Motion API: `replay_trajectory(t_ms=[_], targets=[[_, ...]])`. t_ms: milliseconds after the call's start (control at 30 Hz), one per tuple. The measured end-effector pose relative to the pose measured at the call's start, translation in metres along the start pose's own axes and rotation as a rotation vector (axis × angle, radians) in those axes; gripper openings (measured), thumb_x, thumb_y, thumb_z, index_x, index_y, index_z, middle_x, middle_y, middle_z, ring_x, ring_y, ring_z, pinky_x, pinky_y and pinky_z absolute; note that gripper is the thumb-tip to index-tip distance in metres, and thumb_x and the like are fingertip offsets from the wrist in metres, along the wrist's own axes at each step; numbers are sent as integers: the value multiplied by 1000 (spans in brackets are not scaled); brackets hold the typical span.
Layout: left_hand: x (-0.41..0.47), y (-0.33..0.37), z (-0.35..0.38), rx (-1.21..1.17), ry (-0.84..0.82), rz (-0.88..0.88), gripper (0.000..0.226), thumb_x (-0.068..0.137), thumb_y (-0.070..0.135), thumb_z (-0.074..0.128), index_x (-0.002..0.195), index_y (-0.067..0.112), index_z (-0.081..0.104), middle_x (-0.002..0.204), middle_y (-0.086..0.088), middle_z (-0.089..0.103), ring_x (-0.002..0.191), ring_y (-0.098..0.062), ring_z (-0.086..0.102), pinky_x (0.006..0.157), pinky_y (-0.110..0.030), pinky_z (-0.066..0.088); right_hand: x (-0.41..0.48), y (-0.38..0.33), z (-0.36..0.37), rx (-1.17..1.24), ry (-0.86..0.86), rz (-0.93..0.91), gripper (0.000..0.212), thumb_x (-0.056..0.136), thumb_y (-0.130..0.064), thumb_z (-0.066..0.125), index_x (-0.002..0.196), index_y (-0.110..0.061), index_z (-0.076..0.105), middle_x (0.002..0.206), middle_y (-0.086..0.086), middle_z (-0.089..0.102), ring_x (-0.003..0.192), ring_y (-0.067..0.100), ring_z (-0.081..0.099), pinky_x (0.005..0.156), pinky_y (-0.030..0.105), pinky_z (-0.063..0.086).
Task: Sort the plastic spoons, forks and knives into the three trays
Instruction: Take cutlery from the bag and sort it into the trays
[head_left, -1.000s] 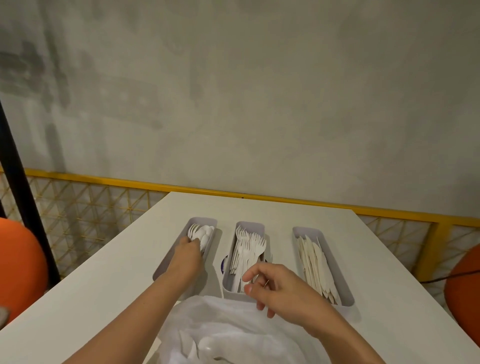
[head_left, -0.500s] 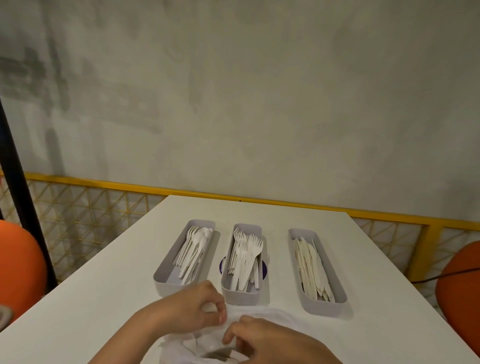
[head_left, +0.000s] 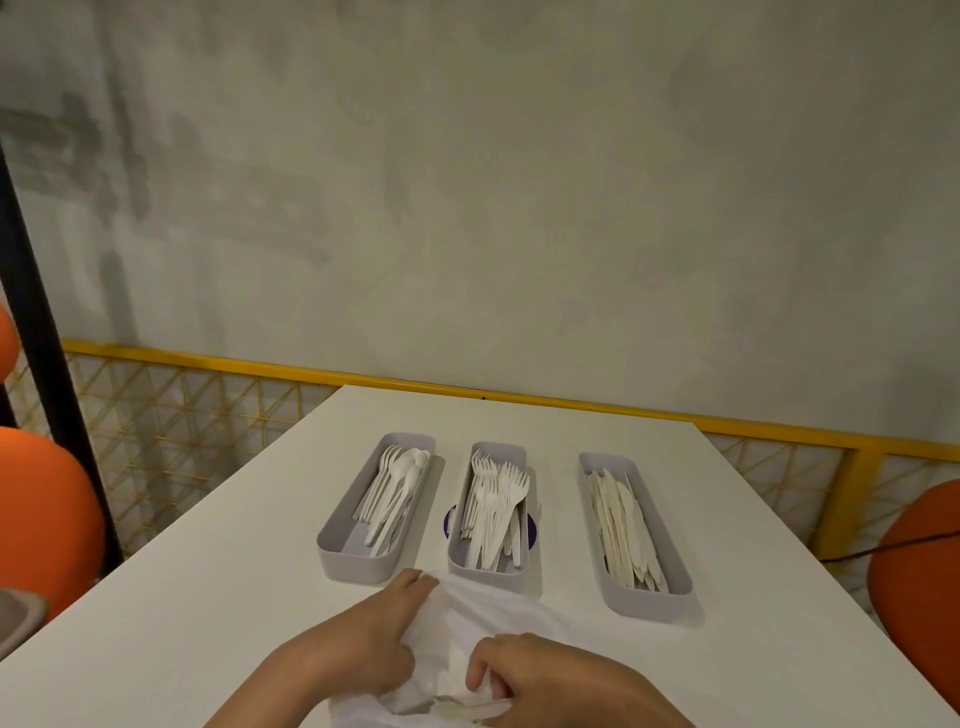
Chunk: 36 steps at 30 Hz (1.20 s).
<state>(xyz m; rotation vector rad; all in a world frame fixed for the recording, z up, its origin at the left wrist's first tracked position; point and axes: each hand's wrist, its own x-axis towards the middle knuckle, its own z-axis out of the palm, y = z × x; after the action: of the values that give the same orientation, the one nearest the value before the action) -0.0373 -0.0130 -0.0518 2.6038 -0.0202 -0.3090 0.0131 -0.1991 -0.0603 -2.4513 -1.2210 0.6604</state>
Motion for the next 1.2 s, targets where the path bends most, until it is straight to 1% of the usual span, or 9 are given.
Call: replay_trajectory(t_ms=[67,167,233,367,467,633,800,933,1200], targets=[[1,0,2,-66,31,21,69,84,1,42,145,23,19,137,18,23,118,-1,35,90,-8,30,1,-1,-3,19,-28,61,32,88,-40,52,112,-19,54,77,-21,41,78,5,45,88,28,43],[2,3,4,-117,74,40,70,85,-4,39,147,19,16,136,19,19,121,3,27,90,-3,20,3,-10,-7,-80,-80,86,12,92,-33,52,86,-24,47,75,-18,35,68,0,35,64,16,33],[2,4,3,-151,116,36,70,88,-4,38,149,20,11,148,13,15,131,-2,23,95,-4,15,4,-11,-8,-139,-85,77,26,92,-26,51,72,-26,36,74,-12,34,63,3,31,57,20,27],[2,-1,3,-204,155,42,64,88,-6,37,146,17,21,143,13,25,125,1,26,94,-5,18,1,-8,-7,-70,-82,92,13,92,-27,54,100,-21,45,83,-6,43,76,15,39,59,21,28],[3,-8,4,-177,169,47,62,86,-8,37,142,18,29,138,11,31,129,-5,32,98,-11,25,-3,-5,-8,-50,-80,72,35,91,-37,55,120,-19,48,101,-5,47,89,16,42,65,22,33],[5,-11,6,-152,173,50,63,85,-9,38,141,18,31,132,12,33,118,-3,34,92,-10,26,-8,5,-11,-4,17,29,16,90,-31,56,82,-32,42,83,-12,45,77,9,44,60,16,31],[5,-11,7,-150,181,56,64,84,-11,36,140,17,32,138,5,35,120,-7,36,91,-10,27,-12,12,-9,300,90,85,27,94,-22,51,120,-26,50,79,-12,55,69,4,51,66,20,43],[5,-13,6,-146,171,56,65,82,-10,35,139,22,34,136,6,38,120,-8,38,97,-15,31,-13,14,-9,472,163,69,11,96,-17,47,99,-28,51,71,-3,53,57,9,49,60,26,45],[6,-7,2,-156,137,41,58,87,-4,38,137,23,37,139,9,36,120,-7,37,92,-14,30,-11,-1,-21,643,274,-48,10,100,-15,41,93,-17,49,71,2,57,56,12,59,70,32,51]])
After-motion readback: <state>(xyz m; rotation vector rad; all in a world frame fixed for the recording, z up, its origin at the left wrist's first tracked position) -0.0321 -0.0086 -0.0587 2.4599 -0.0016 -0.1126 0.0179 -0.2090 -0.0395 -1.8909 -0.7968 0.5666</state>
